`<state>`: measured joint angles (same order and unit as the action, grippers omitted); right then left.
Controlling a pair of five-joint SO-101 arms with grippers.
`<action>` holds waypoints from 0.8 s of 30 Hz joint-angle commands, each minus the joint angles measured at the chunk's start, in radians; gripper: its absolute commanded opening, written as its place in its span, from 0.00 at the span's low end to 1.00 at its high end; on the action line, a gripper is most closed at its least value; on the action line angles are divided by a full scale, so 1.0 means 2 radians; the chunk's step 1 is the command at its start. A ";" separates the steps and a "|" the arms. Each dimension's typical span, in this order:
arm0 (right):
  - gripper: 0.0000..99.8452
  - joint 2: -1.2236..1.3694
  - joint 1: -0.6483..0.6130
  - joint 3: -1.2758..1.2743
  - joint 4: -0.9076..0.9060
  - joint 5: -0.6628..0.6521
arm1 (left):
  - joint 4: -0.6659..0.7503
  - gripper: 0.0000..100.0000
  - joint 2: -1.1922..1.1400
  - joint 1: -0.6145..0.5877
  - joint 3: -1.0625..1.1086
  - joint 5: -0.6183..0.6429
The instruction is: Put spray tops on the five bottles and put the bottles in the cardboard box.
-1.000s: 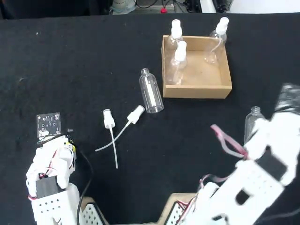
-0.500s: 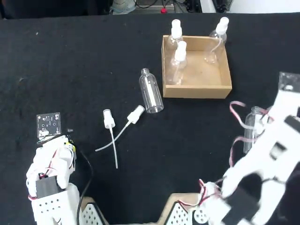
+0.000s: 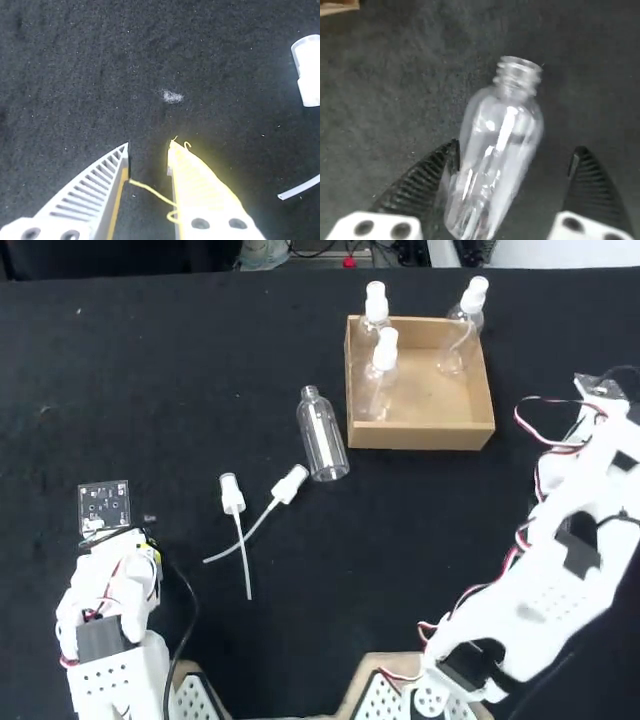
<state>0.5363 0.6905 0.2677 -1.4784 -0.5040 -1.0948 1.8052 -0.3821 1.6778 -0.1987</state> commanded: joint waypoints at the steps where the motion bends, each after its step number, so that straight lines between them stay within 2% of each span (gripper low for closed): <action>1: 0.33 0.023 -0.013 0.060 -0.023 -0.007 | -0.002 0.13 0.002 -0.003 0.011 -0.004; 5: 0.33 0.041 -0.021 0.066 -0.025 -0.008 | -0.002 0.13 0.002 -0.003 0.011 -0.004; 10: 0.25 0.040 -0.031 0.055 -0.038 -0.004 | -0.002 0.13 0.002 -0.003 0.011 -0.004; 16: 0.22 0.032 -0.038 0.050 -0.051 -0.007 | -0.002 0.13 0.002 -0.003 0.011 -0.004; 20: 0.22 -0.016 -0.037 0.023 -0.051 -0.040 | -0.002 0.13 0.002 -0.003 0.011 -0.004; 24: 0.22 -0.125 -0.038 -0.076 -0.033 -0.075 | -0.002 0.13 0.002 -0.002 0.011 -0.004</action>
<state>0.4979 0.6337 0.2232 -1.5689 -0.6068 -1.0948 1.8052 -0.3821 1.6778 -0.1987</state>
